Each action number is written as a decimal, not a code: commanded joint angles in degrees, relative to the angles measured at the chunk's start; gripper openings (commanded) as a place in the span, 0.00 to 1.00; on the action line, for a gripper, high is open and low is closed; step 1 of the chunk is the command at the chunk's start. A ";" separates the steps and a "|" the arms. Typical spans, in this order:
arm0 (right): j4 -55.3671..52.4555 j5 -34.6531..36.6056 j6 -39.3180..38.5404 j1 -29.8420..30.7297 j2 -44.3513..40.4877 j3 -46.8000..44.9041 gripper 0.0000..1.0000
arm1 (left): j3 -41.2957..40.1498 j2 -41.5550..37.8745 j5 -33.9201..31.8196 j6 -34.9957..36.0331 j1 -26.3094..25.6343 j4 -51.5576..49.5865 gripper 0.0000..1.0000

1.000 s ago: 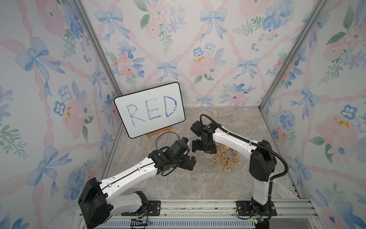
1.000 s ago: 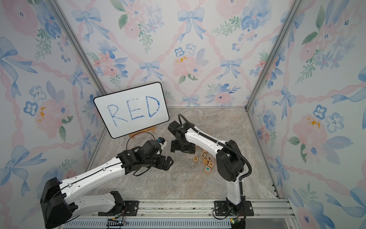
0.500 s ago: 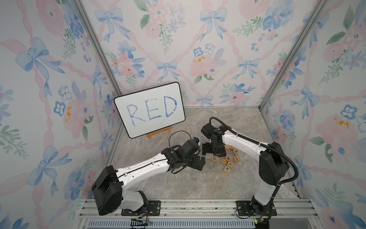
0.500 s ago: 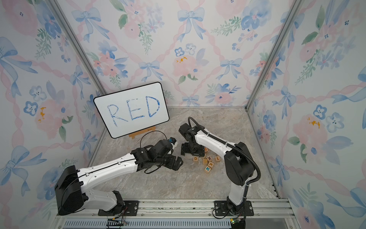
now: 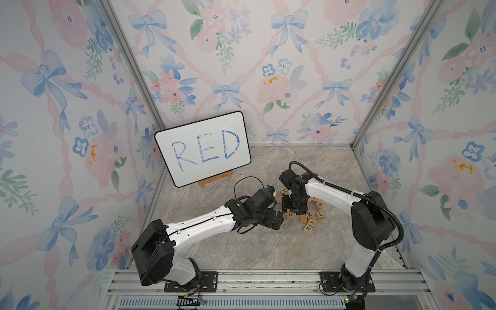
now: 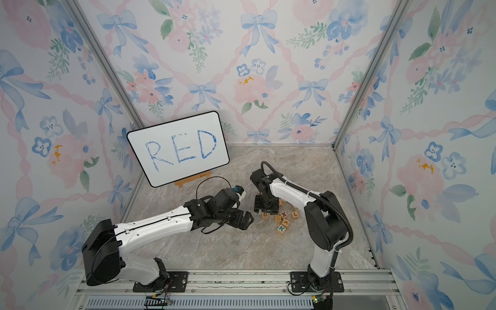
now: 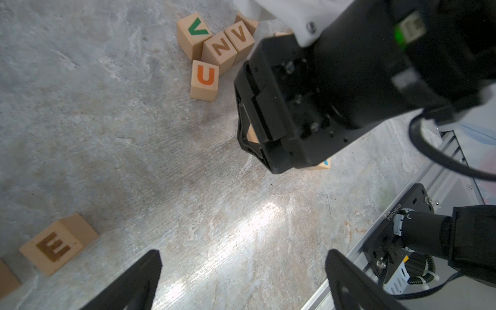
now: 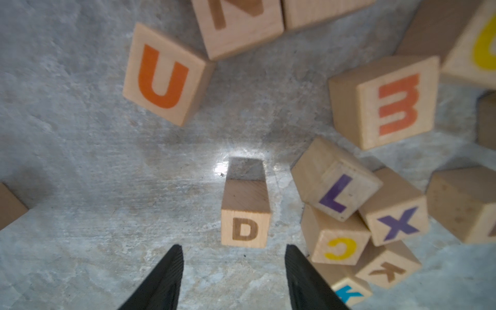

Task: Assemble the uppercase word "red" with letter blocks
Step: Pick up the letter block from the center of the board.

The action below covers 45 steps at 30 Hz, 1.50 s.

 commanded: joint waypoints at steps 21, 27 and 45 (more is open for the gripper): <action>3.99 -0.09 -1.50 -1.17 5.09 -2.65 0.28 | 1.15 -0.98 0.90 -0.70 -0.26 0.31 0.98; 2.47 0.47 -1.81 -0.99 3.60 -1.54 0.16 | 1.26 -1.62 0.79 0.28 0.18 0.26 0.98; -2.20 0.37 -0.90 2.45 7.79 11.17 0.15 | -4.86 -11.21 -0.56 -0.07 3.10 -0.04 0.98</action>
